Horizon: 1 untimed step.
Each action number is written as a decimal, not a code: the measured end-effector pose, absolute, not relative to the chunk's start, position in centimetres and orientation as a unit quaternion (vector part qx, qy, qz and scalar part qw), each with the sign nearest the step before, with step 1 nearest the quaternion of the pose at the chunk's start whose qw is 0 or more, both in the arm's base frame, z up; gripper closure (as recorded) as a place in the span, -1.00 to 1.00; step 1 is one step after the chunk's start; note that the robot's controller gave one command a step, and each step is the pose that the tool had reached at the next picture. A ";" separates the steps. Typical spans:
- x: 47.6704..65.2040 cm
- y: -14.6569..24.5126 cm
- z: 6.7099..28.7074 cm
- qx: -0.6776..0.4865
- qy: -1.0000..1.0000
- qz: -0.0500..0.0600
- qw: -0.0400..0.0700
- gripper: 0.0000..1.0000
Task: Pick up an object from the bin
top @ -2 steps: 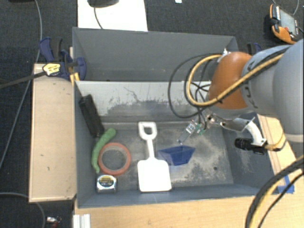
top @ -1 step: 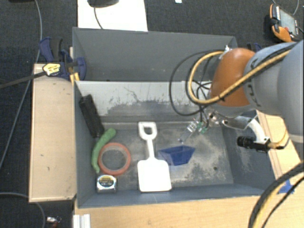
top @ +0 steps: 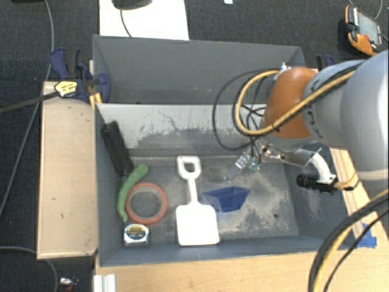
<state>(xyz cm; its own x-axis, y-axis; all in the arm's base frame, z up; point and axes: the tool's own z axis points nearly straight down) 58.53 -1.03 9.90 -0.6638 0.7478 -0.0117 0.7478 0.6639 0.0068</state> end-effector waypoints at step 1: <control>57.1 -2.3 11.0 0.503 0.864 0.001 0.006 1.00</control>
Offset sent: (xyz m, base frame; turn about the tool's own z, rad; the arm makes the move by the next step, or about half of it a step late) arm 0.0000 0.0000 0.0000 0.0000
